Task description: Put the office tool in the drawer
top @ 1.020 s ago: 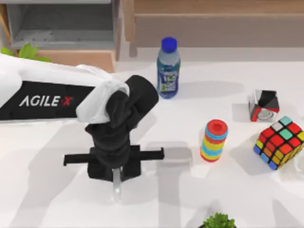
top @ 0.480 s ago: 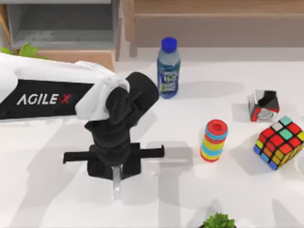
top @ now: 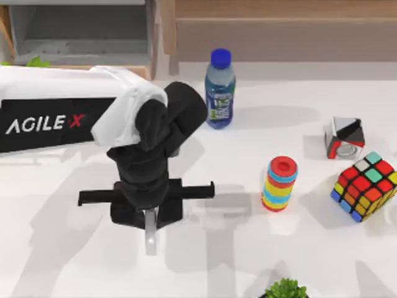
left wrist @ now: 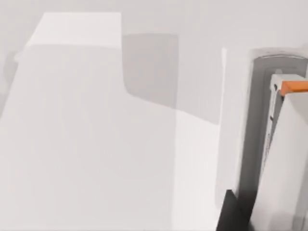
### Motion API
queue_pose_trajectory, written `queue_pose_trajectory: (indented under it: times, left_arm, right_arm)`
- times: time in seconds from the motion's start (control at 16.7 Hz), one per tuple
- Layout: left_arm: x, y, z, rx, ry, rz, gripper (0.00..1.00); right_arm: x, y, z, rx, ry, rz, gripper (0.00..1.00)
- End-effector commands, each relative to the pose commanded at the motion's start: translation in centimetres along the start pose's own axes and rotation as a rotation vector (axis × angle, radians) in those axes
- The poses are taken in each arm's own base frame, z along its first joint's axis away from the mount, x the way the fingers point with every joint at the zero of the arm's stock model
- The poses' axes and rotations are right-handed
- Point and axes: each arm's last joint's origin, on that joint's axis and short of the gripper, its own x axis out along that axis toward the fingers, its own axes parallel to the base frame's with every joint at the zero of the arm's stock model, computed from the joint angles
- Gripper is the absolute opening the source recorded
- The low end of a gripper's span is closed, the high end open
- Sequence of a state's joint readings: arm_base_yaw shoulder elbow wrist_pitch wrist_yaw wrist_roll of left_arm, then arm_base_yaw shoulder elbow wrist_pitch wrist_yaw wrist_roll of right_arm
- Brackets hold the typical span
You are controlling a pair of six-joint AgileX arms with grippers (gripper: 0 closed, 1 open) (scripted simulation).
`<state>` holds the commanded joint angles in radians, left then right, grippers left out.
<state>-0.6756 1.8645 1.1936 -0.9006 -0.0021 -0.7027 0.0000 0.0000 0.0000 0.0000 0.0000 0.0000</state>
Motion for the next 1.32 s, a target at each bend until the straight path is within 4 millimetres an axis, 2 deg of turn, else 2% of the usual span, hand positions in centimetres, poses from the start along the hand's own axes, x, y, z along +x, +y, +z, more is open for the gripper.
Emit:
queue_pose_trajectory:
  times: [0.12, 0.24, 0.36, 0.48, 0.6, 0.78, 0.96, 1.14, 1.32]
  left_arm:
    - [0.2, 0.0, 0.0, 0.001, 0.004, 0.003, 0.00]
    - [-0.6, 0.5, 1.0, -0.002, -0.007, -0.013, 0.00]
    - [-2.6, 1.9, 3.1, -0.010, -0.036, -0.049, 0.00]
    - [-5.3, 4.1, 6.1, -0.021, -0.084, -0.091, 0.00]
    - [-8.4, 7.5, 9.2, -0.032, -0.147, -0.124, 0.00]
    - [-12.8, 14.0, 13.1, -0.045, -0.248, -0.131, 0.00]
    - [-15.3, 20.8, 15.9, -0.041, -0.308, -0.089, 0.00]
    - [-15.0, 27.2, 18.4, -0.036, -0.309, -0.027, 0.00]
    - [-11.9, 32.7, 20.7, -0.030, -0.257, 0.020, 0.00]
  right_arm:
    - [0.0, 0.0, 0.0, 0.000, 0.000, 0.000, 1.00]
    - [0.0, 0.0, 0.0, 0.000, 0.000, 0.000, 1.00]
    - [0.0, 0.0, 0.0, 0.000, 0.000, 0.000, 1.00]
    - [0.0, 0.0, 0.0, 0.000, 0.000, 0.000, 1.00]
    - [0.0, 0.0, 0.0, 0.000, 0.000, 0.000, 1.00]
    - [0.0, 0.0, 0.0, 0.000, 0.000, 0.000, 1.00]
    - [0.0, 0.0, 0.0, 0.000, 0.000, 0.000, 1.00]
    - [0.0, 0.0, 0.0, 0.000, 0.000, 0.000, 1.00]
    - [0.0, 0.0, 0.0, 0.000, 0.000, 0.000, 1.00]
